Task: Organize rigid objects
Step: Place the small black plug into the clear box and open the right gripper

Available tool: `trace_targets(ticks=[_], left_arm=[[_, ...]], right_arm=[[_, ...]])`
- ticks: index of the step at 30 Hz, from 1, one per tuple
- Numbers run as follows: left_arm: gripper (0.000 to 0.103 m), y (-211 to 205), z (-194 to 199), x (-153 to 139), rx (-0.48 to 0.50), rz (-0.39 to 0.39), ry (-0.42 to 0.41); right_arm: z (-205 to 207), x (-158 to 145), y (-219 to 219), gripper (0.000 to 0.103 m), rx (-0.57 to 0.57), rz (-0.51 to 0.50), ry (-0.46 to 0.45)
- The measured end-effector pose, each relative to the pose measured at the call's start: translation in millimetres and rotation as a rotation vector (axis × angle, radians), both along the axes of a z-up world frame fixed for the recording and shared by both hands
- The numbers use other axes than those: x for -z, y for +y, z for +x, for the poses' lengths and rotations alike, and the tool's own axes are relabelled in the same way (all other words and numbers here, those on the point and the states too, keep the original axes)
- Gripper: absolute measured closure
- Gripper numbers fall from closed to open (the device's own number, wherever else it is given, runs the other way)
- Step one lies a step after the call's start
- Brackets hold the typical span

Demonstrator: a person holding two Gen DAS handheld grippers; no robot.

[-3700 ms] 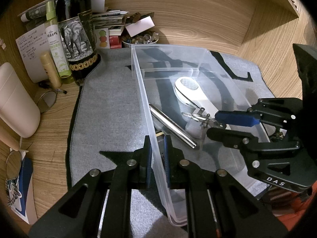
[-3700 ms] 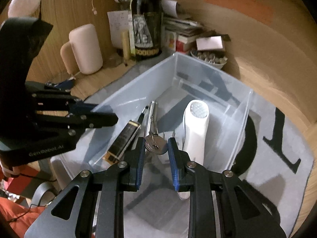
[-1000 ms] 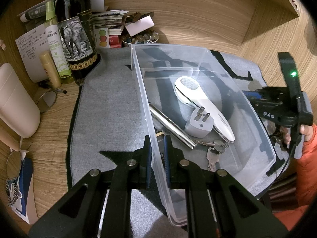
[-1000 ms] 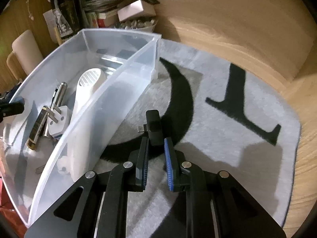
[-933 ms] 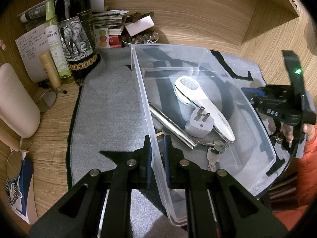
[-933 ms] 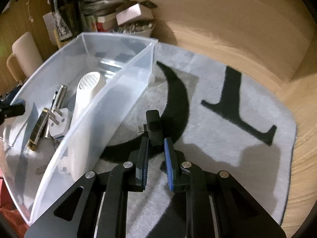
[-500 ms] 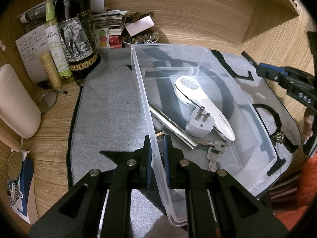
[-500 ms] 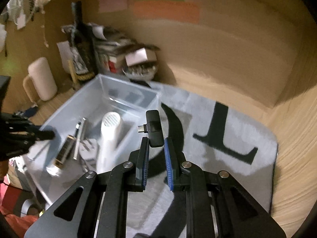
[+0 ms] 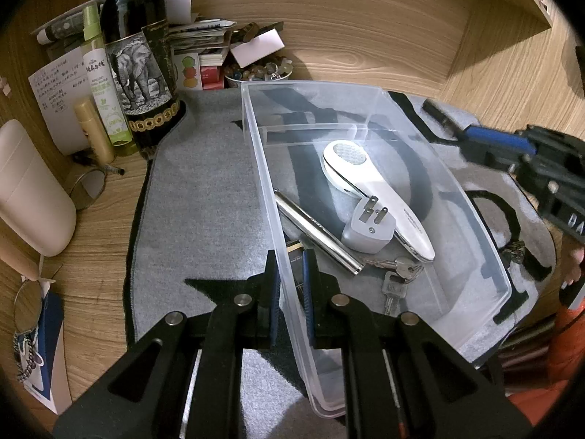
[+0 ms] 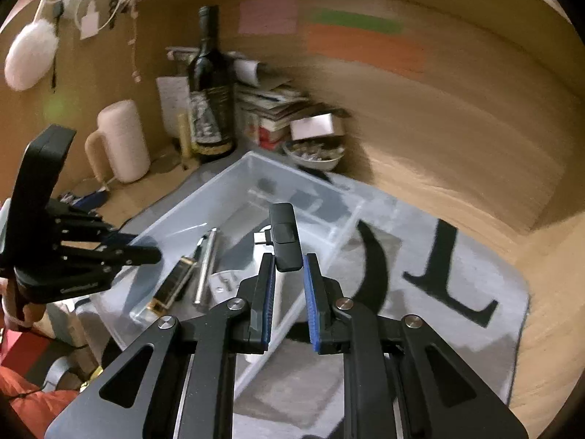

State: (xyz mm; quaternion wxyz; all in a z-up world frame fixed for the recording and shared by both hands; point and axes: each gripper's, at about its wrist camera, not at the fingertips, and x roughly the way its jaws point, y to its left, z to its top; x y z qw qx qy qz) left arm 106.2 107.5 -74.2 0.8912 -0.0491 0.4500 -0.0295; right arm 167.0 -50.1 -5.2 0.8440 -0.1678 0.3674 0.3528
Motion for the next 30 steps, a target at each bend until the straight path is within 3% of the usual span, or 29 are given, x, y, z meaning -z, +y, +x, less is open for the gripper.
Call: trace_targets(ticks=[14,22,26,30], left_arm=[[0.092,0,0,-1,0.001,0.000,0.000],[0.092,0,0,0,0.001,0.001,0.000],[0.092,0,1,-1,0.001,0.001,-0.001],[0.092,0,1,0,0.001,0.001,-0.001]], right_arm=[[-15,41,33,0.089,-0.113,-0.092,0.106],[-12,34,23,0.089,-0.072,-0.073,0.111],[-9,18,5,0.072,-0.010,-0.035,0.075],[-8,0,-22,0.065,0.073,0.005,0.019]])
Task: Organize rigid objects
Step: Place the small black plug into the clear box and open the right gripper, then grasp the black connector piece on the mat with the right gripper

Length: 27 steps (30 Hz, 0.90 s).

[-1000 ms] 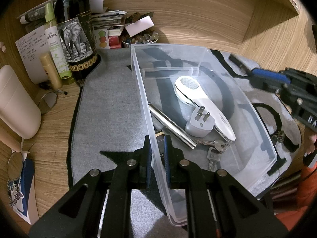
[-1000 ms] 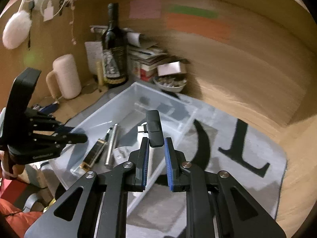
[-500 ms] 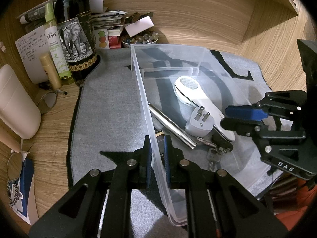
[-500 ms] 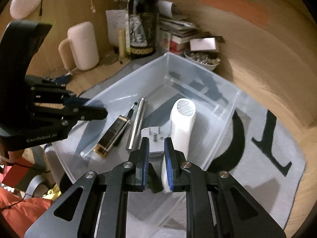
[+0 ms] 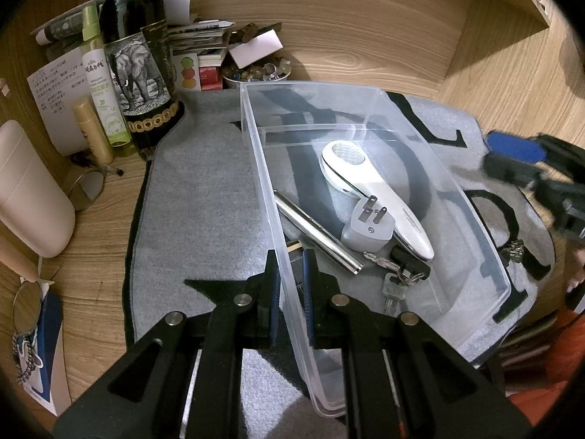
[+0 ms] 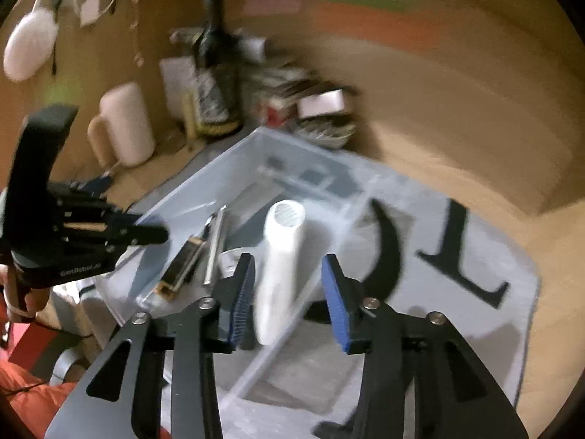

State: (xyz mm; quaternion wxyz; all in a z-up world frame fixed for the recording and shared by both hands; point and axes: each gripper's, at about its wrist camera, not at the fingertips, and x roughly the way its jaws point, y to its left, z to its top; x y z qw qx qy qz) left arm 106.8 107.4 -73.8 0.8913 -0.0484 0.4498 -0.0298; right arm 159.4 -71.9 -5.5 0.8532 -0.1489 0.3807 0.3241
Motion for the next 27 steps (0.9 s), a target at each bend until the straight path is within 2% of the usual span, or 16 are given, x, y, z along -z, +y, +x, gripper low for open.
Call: trace_targets(ticks=[2,7,10,15,19,27], left_arm=[[0.092,0,0,0,0.000,0.000,0.000],[0.092,0,1,0,0.000,0.001,0.000],[0.092,0,0,0,0.000,0.001,0.001],[0.092,0,0,0,0.000,0.001,0.000],[0.092,-1,2,0,0.001,0.001,0.000],[0.092,-2,2,-1,0.003,0.004,-0.003]], right_arm=[[0,-8,-18,0.059,0.060,0.012,-0.029],[-2,-10,-55,0.057,0.176,0.005,-0.047],[-9,0,-74,0.047,0.243,-0.004,-0.035],[-25,25,-95,0.047,0.314,-0.011,0.026],[-37,43,-97,0.047,0.318,0.006,0.096],[-47,70,-80,0.047,0.293,-0.033,0.150]])
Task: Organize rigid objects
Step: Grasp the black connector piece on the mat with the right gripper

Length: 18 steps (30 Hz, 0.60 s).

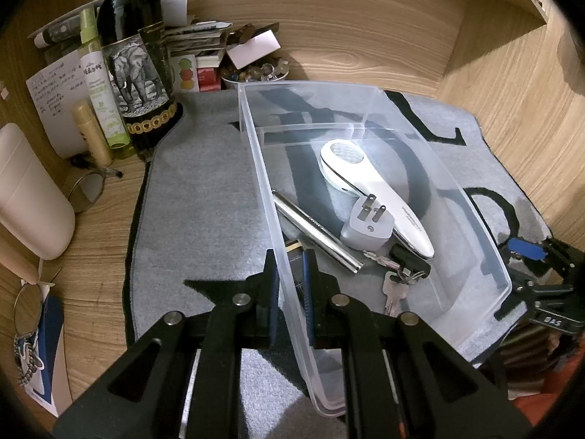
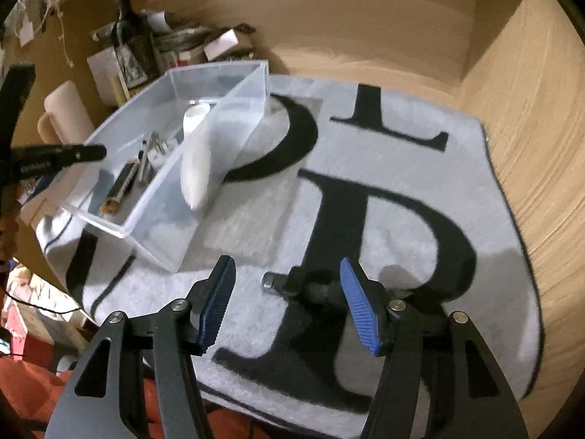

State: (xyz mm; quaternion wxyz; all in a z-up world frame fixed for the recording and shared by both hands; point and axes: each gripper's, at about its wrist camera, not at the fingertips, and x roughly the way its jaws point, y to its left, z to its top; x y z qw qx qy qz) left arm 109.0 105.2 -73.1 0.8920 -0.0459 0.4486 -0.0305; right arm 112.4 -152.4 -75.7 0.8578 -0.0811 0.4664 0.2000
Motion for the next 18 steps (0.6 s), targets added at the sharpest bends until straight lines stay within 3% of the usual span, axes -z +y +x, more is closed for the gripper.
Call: trace_targets(ticks=[12,13,17,18], left_arm=[[0.092,-1,0,0,0.000,-0.005,-0.001],[0.092,-1,1,0,0.001,-0.004,-0.001],[0.092,0,1,0,0.000,-0.007,-0.001],[0.092,-1,0,1,0.000,-0.006,-0.001]], right_arm=[[13,15,-5,0.047,0.057,-0.046,-0.012],[15,15,-6,0.050,0.065,-0.047,-0.014],[23,12,-8,0.077,0.072,-0.048,-0.024],[25,12,-8,0.078,0.070,-0.037,-0.018]])
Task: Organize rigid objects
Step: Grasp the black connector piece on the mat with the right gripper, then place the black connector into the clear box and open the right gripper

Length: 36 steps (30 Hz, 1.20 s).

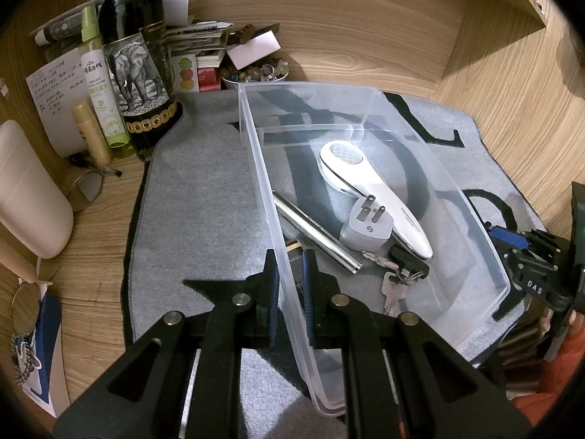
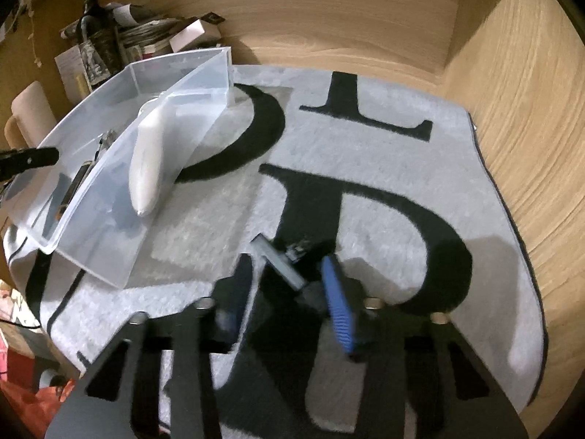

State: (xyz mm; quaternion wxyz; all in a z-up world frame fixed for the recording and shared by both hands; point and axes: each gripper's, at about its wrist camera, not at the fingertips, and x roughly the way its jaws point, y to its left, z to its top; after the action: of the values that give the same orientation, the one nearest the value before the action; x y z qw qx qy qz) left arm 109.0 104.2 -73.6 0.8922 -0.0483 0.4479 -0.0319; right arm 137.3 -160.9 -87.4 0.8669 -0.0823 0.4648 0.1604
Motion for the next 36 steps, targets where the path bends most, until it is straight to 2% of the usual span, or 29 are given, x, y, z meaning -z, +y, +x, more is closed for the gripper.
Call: trace_targets(ticks=[5,11,12,13,14,16,21,22,25,31,36], left_arm=[[0.092,0,0,0,0.000,0.001,0.001],[0.092,0,0,0,0.000,0.001,0.000],[0.092,0,0,0,0.000,0.001,0.000],[0.092,0,0,0,0.000,0.000,0.000],[0.092,0,0,0,0.000,0.000,0.000],[0.092,0,0,0,0.000,0.001,0.000],[0.092,0,-1,0,0.000,0.000,0.000],[0.092,0,-1,0,0.000,0.000,0.000],[0.092,1,-1,0,0.000,0.002,0.000],[0.092,0,0,0,0.001,0.002,-0.001],[0.092,0,-1,0,0.001,0.001,-0.001]], right_arm=[[4,-1,3,0.089,-0.024,0.011,0.012],[6,-7,11,0.090,-0.059,-0.011,0.007],[8,-6,12,0.089,-0.058,-0.020,0.013],[10,-6,13,0.083,-0.059,-0.023,0.029],[12,-5,13,0.072,-0.063,-0.020,0.041],[14,-6,14,0.060,-0.061,-0.029,0.022],[25,-3,16,0.059,-0.068,-0.024,0.016],[28,-1,18,0.060,-0.071,-0.023,0.023],[36,7,21,0.081,-0.078,-0.019,0.056],[34,-7,25,0.081,-0.084,0.016,0.000],[31,-36,36,0.081,-0.116,0.060,-0.075]])
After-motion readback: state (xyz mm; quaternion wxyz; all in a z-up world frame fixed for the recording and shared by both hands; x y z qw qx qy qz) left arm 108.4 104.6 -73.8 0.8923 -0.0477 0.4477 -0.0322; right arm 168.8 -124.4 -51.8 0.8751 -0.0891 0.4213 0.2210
